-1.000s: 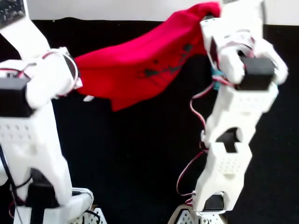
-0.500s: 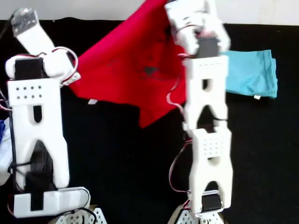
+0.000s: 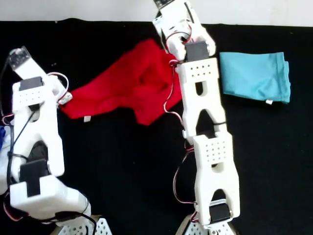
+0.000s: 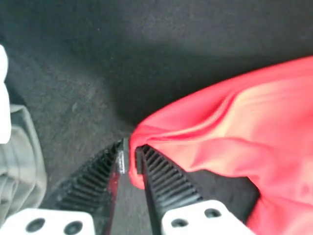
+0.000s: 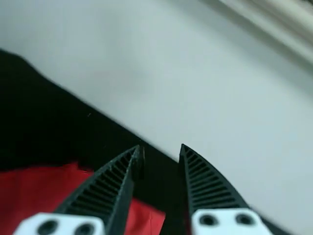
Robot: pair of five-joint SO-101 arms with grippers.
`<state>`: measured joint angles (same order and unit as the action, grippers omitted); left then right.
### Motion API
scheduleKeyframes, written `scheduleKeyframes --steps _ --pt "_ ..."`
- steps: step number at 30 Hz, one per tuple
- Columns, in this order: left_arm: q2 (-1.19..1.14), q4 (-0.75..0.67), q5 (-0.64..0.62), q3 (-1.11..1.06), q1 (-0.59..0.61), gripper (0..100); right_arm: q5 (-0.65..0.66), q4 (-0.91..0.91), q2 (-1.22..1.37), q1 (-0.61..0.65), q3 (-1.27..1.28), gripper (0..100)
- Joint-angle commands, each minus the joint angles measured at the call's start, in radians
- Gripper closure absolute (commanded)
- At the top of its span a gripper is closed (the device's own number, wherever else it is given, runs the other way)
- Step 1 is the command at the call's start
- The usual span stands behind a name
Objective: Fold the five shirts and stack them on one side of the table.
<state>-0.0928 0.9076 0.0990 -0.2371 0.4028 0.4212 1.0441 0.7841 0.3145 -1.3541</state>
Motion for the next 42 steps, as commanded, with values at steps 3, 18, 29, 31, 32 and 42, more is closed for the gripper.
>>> scheduleKeyframes --steps 3,18,29,31,32,42 --pt "-0.097 -0.121 -0.002 0.004 -0.03 99 -0.129 0.298 -0.148 -0.019 0.001 87.6" --pt "-0.268 -0.255 -0.005 0.004 -0.116 99 -0.287 0.716 0.194 0.111 -0.004 89.1" --pt "-0.312 -0.253 -0.003 0.054 -0.137 99 -0.336 0.641 0.403 0.143 -0.004 89.1" --pt "-0.312 -0.253 -0.002 0.054 -0.137 99 -0.336 0.556 0.446 0.136 -0.004 89.1" --pt "-0.312 -0.253 -0.002 0.054 -0.137 99 -0.338 0.51 0.46 0.128 -0.005 89.1" --pt "-0.315 -0.256 -0.002 0.056 -0.147 99 -0.339 0.255 0.475 0.093 -0.15 88.9"
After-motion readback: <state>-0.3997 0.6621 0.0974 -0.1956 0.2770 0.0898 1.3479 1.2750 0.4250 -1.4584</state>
